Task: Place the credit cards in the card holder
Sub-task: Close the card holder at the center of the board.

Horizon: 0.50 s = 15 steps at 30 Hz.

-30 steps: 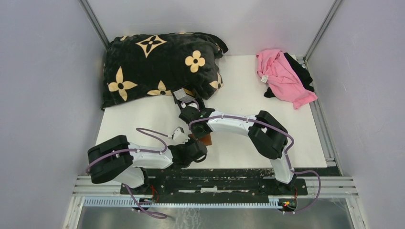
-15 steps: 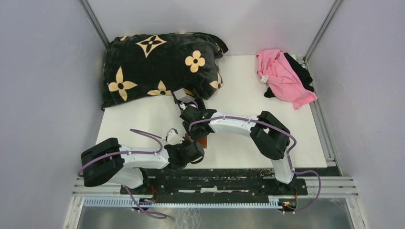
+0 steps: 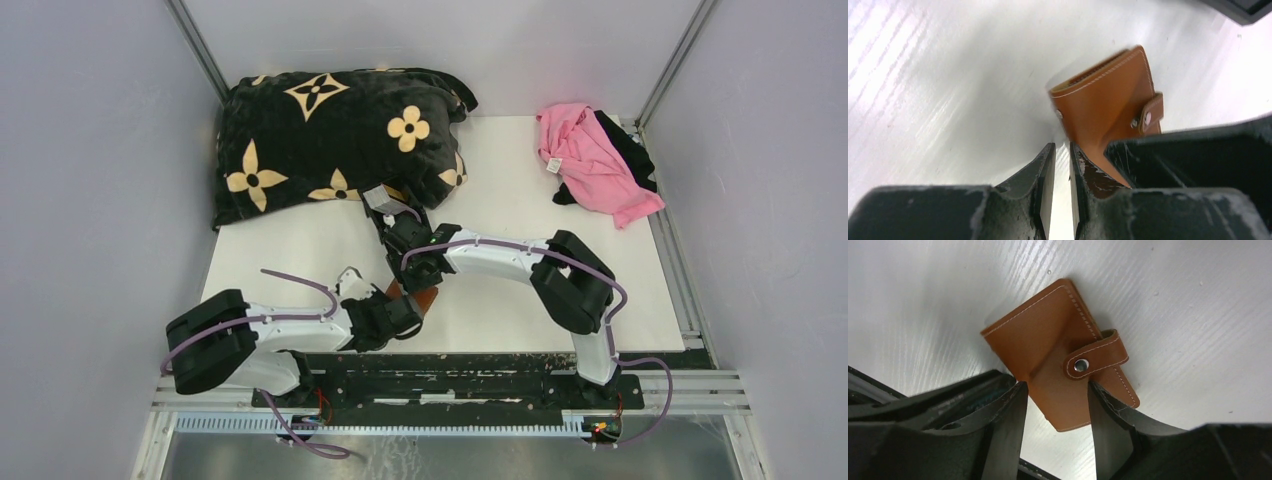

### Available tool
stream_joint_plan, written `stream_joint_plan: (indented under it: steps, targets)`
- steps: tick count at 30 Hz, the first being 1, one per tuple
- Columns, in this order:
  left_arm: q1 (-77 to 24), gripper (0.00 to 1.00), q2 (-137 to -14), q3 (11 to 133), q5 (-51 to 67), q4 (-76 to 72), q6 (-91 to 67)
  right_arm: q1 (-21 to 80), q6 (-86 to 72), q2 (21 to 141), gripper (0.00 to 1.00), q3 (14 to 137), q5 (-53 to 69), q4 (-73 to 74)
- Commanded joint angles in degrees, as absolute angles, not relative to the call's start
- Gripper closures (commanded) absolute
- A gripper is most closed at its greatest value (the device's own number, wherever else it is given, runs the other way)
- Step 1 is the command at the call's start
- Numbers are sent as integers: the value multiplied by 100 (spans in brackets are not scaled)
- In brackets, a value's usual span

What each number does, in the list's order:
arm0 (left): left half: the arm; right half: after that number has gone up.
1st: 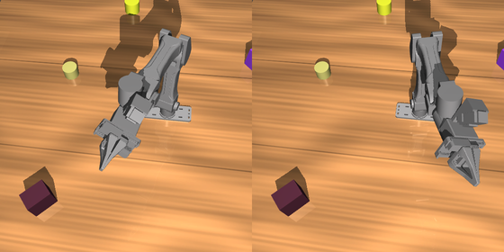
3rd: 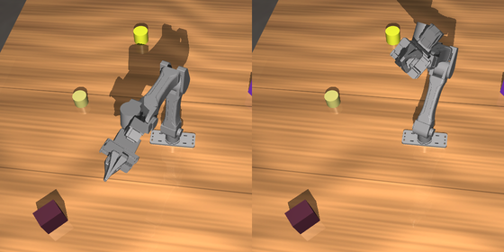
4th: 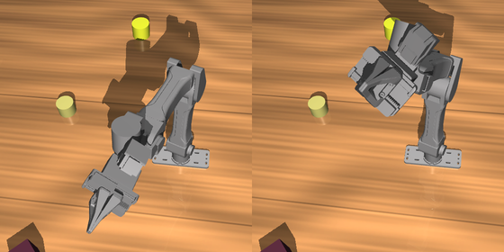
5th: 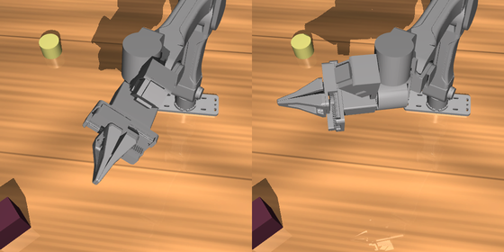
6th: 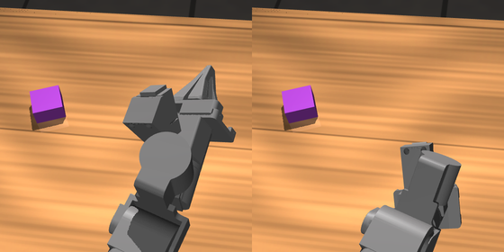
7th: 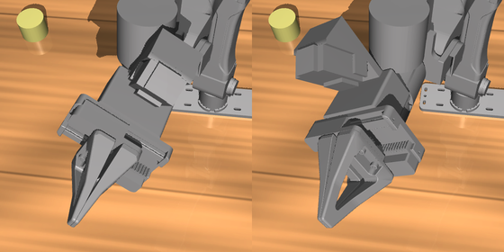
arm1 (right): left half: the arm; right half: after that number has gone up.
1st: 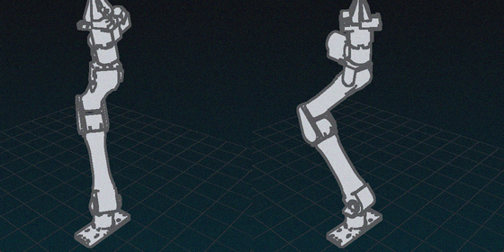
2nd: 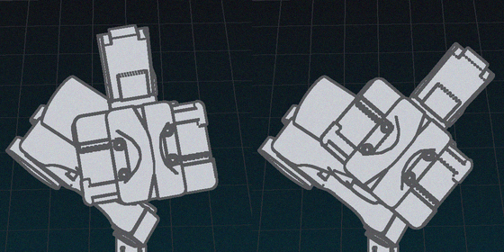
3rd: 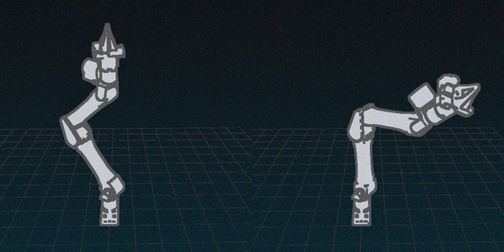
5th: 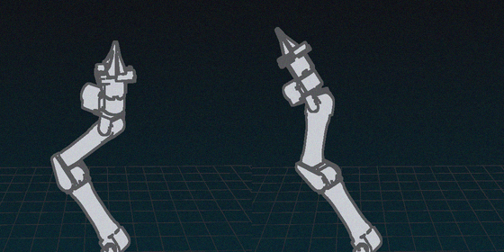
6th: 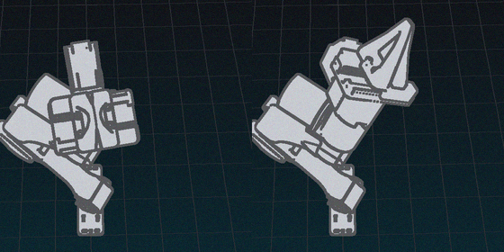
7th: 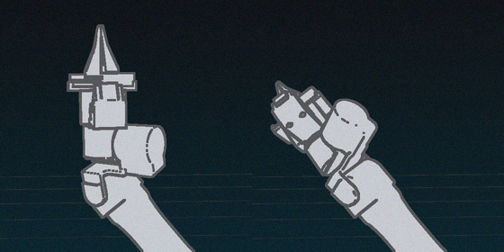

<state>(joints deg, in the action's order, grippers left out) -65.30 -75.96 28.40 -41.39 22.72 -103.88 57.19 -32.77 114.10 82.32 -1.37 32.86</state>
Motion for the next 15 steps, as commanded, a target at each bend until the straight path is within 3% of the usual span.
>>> stream_joint_plan:
  steps: [1,15]
  targets:
    - [-6210,73,-8015,2732,-4050,3051,-10017,5620,-3319,11001,46,8156,-9,3432]
    - [-5873,74,-8656,3107,-3980,2389,-9320,5548,-2879,11100,49,8562,-503,3744]
